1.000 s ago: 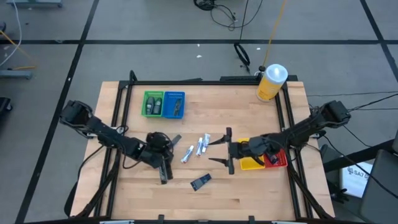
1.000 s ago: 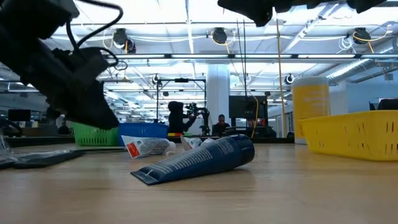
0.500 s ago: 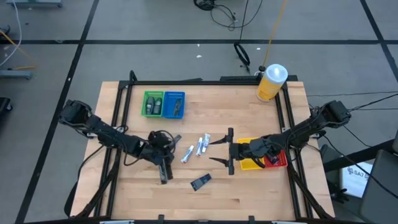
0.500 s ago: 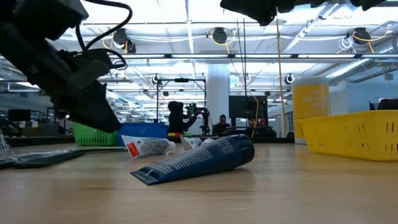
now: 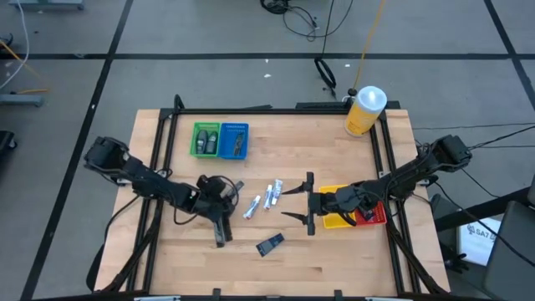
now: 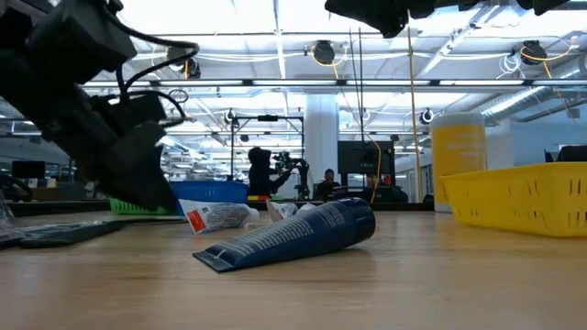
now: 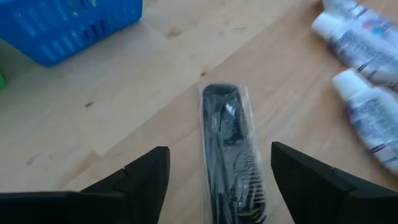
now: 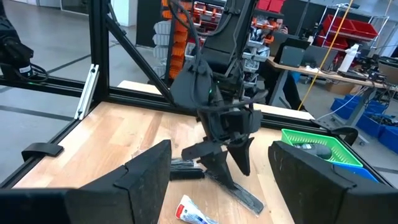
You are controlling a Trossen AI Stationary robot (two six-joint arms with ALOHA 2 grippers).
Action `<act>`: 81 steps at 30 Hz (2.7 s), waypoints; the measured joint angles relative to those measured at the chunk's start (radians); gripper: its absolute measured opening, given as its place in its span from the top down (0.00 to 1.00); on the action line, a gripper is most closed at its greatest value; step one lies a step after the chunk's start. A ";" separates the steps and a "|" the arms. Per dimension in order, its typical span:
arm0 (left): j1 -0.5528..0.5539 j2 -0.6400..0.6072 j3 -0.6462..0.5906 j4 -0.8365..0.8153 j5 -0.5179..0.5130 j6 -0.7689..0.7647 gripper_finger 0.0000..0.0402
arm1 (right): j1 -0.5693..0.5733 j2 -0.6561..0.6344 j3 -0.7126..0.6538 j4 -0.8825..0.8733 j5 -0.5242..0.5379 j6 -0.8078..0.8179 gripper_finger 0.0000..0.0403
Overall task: Pick & Place Travel size toiletries
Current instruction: Put the black comb into the blue bin
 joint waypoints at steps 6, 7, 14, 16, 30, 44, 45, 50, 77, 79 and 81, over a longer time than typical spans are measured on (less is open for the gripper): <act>0.000 0.048 0.000 0.031 -0.004 0.004 0.44 | 0.000 0.000 0.000 -0.010 0.000 0.000 0.35; 0.000 0.052 0.000 0.031 -0.004 0.003 0.46 | 0.000 0.000 0.000 -0.010 0.000 0.000 0.35; 0.001 0.066 0.000 0.033 0.000 0.004 0.61 | 0.000 0.000 0.000 -0.010 0.000 -0.001 0.35; 0.001 0.066 0.000 0.032 0.001 0.005 0.66 | 0.000 0.000 0.000 -0.010 0.000 0.000 0.35; 0.002 0.036 0.000 0.028 0.004 0.027 0.94 | 0.000 0.000 0.000 -0.014 0.000 -0.002 0.35; 0.002 -0.020 0.001 0.033 -0.011 0.026 0.99 | 0.000 0.000 0.000 -0.015 0.000 -0.003 0.35; 0.002 -0.034 0.001 0.031 -0.015 0.029 0.99 | 0.000 0.000 0.000 -0.015 0.000 -0.003 0.35; 0.008 -0.159 0.001 0.018 -0.086 0.098 0.99 | 0.000 0.000 0.000 -0.016 0.000 -0.008 0.35; 0.753 -0.092 0.002 0.335 0.237 0.359 0.98 | -0.001 0.000 0.000 -0.015 0.003 -0.026 0.35; 0.757 -0.053 0.002 0.377 0.237 0.362 0.98 | -0.001 0.000 0.000 -0.014 0.003 -0.026 0.35; 0.766 -0.033 0.002 0.391 0.237 0.363 0.98 | 0.000 0.000 0.000 -0.015 0.003 -0.026 0.35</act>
